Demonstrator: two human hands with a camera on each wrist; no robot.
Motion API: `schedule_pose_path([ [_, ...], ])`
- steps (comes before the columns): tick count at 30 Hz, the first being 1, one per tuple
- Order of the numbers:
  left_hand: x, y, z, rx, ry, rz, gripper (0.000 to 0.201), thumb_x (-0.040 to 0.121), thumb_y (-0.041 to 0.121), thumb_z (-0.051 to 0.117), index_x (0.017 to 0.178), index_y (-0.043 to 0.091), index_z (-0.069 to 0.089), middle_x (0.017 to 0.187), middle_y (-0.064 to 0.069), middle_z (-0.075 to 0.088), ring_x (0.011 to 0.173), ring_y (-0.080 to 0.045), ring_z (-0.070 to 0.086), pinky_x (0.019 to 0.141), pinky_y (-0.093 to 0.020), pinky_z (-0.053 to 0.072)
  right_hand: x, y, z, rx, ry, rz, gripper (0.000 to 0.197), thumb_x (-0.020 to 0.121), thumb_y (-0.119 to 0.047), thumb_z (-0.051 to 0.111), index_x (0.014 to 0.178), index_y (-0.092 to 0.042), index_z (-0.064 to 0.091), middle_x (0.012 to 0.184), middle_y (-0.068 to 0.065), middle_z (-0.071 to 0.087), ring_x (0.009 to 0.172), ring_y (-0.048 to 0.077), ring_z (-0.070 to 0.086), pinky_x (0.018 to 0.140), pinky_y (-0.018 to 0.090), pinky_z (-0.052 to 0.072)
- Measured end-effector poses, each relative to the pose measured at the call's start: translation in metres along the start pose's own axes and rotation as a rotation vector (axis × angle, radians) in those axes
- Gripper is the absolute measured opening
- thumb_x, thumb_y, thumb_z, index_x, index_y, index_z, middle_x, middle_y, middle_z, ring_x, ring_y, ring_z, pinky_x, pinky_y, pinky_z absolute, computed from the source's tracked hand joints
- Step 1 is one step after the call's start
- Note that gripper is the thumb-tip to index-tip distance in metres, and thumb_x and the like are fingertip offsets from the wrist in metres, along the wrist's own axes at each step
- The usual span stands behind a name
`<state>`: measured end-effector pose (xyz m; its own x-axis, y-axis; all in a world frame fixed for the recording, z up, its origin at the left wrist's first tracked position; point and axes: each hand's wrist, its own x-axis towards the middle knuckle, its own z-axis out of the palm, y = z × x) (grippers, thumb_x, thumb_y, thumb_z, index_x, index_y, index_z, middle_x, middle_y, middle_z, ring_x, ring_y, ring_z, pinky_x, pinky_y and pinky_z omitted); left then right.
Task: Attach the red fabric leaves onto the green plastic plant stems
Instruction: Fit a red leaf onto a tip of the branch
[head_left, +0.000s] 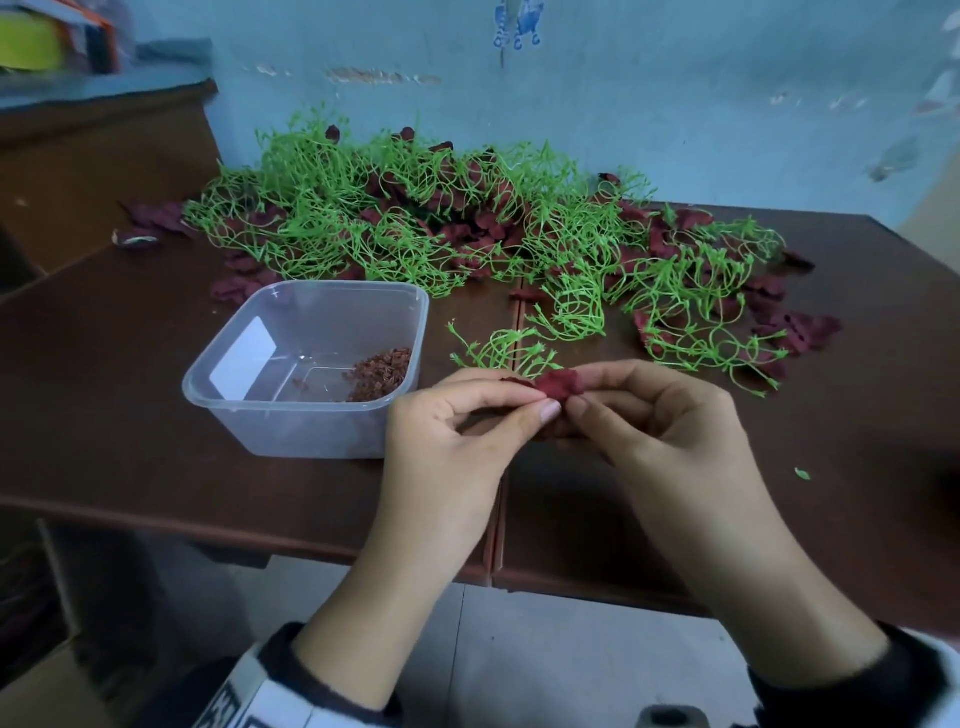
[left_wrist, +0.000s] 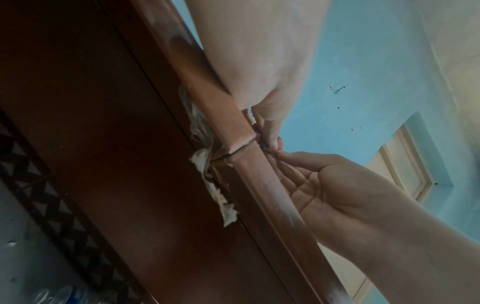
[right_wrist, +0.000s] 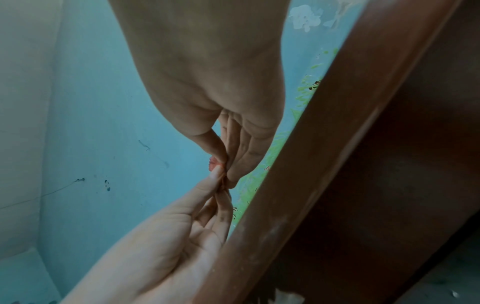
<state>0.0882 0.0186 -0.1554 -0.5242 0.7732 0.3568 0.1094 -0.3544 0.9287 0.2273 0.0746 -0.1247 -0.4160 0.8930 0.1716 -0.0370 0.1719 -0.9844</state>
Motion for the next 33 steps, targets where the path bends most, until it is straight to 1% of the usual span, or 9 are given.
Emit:
schedule_pose_path([
  [4, -0.001, -0.001, 0.000, 0.050, 0.050, -0.001, 0.010, 0.082, 0.002, 0.081, 0.087, 0.010, 0.083, 0.090, -0.001, 0.077, 0.089, -0.013, 0.074, 0.078, -0.017, 0.055, -0.001, 0.002, 0.003, -0.071, 0.031, -0.061, 0.013, 0.088, -0.001, 0.070, 0.093, -0.013, 0.073, 0.079, 0.001, 0.078, 0.078, 0.015, 0.076, 0.079, 0.034, 0.062],
  [7, -0.001, -0.003, -0.002, 0.094, 0.019, -0.028, 0.012, 0.085, 0.007, 0.079, 0.095, 0.012, 0.083, 0.097, 0.002, 0.078, 0.098, -0.011, 0.073, 0.087, -0.019, 0.054, 0.000, 0.003, 0.002, -0.064, 0.054, -0.078, 0.016, 0.085, 0.001, 0.072, 0.090, -0.015, 0.072, 0.078, 0.000, 0.078, 0.077, 0.012, 0.076, 0.077, 0.029, 0.061],
  [9, 0.000, -0.003, -0.002, 0.116, 0.006, -0.029, 0.013, 0.085, 0.007, 0.079, 0.095, 0.014, 0.083, 0.098, 0.003, 0.078, 0.100, -0.010, 0.073, 0.090, -0.021, 0.054, 0.000, 0.003, 0.002, -0.021, 0.044, -0.065, 0.017, 0.084, 0.002, 0.073, 0.089, -0.014, 0.073, 0.077, 0.001, 0.077, 0.076, 0.013, 0.076, 0.075, 0.024, 0.060],
  [15, -0.003, 0.004, 0.002, 0.026, 0.017, -0.066, 0.010, 0.079, 0.005, 0.084, 0.080, 0.014, 0.079, 0.077, 0.000, 0.078, 0.077, -0.012, 0.075, 0.071, -0.018, 0.055, 0.000, 0.005, -0.002, -0.043, 0.014, -0.067, 0.015, 0.087, 0.004, 0.069, 0.087, -0.010, 0.075, 0.077, 0.003, 0.077, 0.073, 0.012, 0.074, 0.071, 0.020, 0.057],
  [19, -0.003, 0.003, 0.003, 0.010, 0.004, -0.078, 0.009, 0.080, 0.004, 0.083, 0.082, 0.011, 0.078, 0.077, -0.003, 0.078, 0.077, -0.018, 0.077, 0.072, -0.022, 0.058, 0.000, 0.006, -0.005, -0.017, -0.005, -0.044, 0.009, 0.089, -0.002, 0.068, 0.085, -0.006, 0.075, 0.073, 0.009, 0.074, 0.070, 0.013, 0.071, 0.072, 0.020, 0.056],
  [22, -0.004, 0.003, 0.002, -0.006, -0.002, -0.088, 0.011, 0.077, 0.002, 0.085, 0.081, 0.008, 0.077, 0.078, -0.006, 0.078, 0.078, -0.021, 0.077, 0.074, -0.025, 0.059, 0.000, 0.008, -0.006, -0.041, -0.008, -0.045, 0.010, 0.091, -0.007, 0.068, 0.084, -0.008, 0.075, 0.073, 0.008, 0.074, 0.069, 0.012, 0.069, 0.071, 0.023, 0.057],
  [26, -0.003, 0.007, 0.003, -0.094, 0.026, -0.126, 0.029, 0.072, 0.000, 0.085, 0.082, 0.009, 0.060, 0.084, -0.011, 0.079, 0.081, -0.024, 0.078, 0.074, -0.028, 0.060, 0.000, 0.007, -0.007, -0.062, -0.021, -0.053, 0.010, 0.092, -0.009, 0.066, 0.084, -0.007, 0.072, 0.072, 0.001, 0.074, 0.067, 0.006, 0.068, 0.065, 0.017, 0.052],
  [30, -0.002, 0.011, 0.003, -0.163, 0.027, -0.190, 0.033, 0.072, -0.004, 0.083, 0.080, 0.010, 0.055, 0.079, -0.012, 0.078, 0.074, -0.019, 0.076, 0.067, -0.025, 0.058, 0.000, 0.010, -0.007, -0.076, -0.028, -0.049, 0.012, 0.094, -0.009, 0.063, 0.087, -0.008, 0.073, 0.081, 0.004, 0.077, 0.079, 0.018, 0.075, 0.077, 0.030, 0.059],
  [33, -0.002, 0.014, 0.003, -0.191, 0.002, -0.223, 0.035, 0.071, -0.009, 0.082, 0.081, 0.009, 0.055, 0.081, -0.012, 0.078, 0.075, -0.019, 0.076, 0.067, -0.023, 0.058, 0.001, 0.011, -0.007, -0.059, -0.021, -0.027, 0.013, 0.095, -0.010, 0.062, 0.088, -0.010, 0.073, 0.081, 0.004, 0.077, 0.079, 0.018, 0.075, 0.078, 0.033, 0.059],
])
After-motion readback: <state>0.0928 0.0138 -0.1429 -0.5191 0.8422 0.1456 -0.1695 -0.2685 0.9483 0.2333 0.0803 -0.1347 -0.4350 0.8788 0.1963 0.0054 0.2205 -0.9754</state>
